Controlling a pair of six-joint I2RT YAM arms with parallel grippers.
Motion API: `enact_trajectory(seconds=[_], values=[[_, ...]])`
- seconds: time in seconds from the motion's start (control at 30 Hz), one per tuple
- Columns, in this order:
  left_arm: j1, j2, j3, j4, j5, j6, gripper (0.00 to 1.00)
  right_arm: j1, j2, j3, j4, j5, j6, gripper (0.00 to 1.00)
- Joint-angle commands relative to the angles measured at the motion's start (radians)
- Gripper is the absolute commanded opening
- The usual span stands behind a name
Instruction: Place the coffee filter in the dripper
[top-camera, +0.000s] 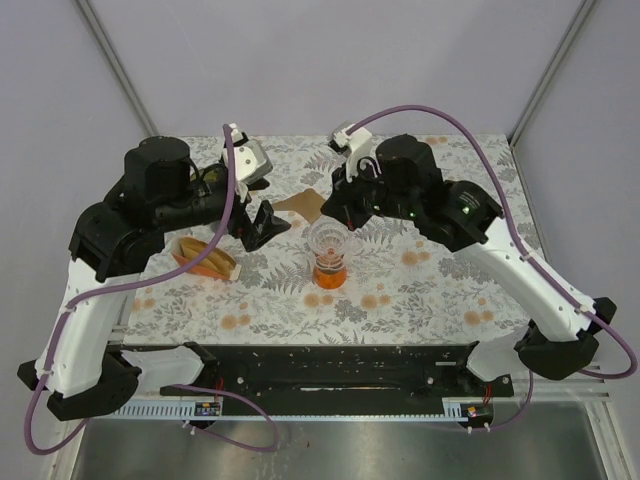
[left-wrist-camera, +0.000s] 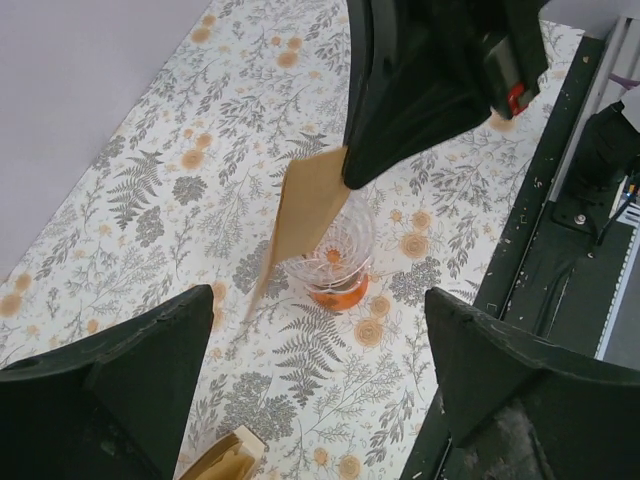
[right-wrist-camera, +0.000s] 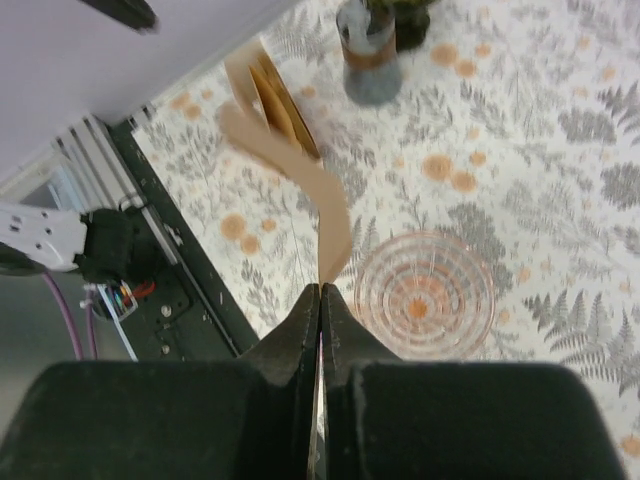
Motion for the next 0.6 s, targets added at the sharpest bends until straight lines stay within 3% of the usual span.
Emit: enact_trajectory(seconds=[0.0,0.1,0.27,0.43,0.57], values=[[-0.015,-0.004,0.022,0.052,-0.104,-0.013,0.87,0.022,0.009,0.045,-0.071,0.076,0.029,0.0],[-0.017,-0.013,0.009,0.067,-0.165,0.019,0.78,0.028,0.02,0.062,-0.09,0.068,0.013,0.0],[-0.017,0.008,0.0,0.058,-0.139,0.085,0.68,0.031,0.024,0.059,-0.093,-0.14,-0.06,0.0],[-0.046,0.039,-0.006,-0.031,0.02,0.117,0.69,0.031,0.067,0.119,-0.18,-0.18,-0.082,0.0],[-0.066,0.031,-0.03,-0.027,0.042,0.119,0.72,0.033,0.086,0.136,-0.191,-0.231,-0.112,0.0]])
